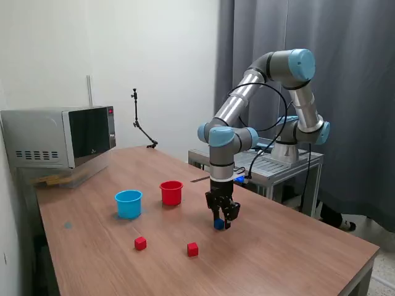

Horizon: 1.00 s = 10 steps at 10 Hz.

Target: Place red objects in the red bin, and blue objects in the blue bin.

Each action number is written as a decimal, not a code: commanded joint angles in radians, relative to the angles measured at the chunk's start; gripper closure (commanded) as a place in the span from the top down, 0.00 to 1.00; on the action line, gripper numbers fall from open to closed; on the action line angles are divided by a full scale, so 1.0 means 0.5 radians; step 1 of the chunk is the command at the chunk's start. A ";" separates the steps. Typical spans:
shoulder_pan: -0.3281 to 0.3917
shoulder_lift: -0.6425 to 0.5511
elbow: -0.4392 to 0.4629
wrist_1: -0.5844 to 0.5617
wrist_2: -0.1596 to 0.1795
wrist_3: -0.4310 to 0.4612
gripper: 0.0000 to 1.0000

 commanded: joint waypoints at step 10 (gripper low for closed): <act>-0.007 -0.149 -0.319 0.025 -0.037 -0.012 0.00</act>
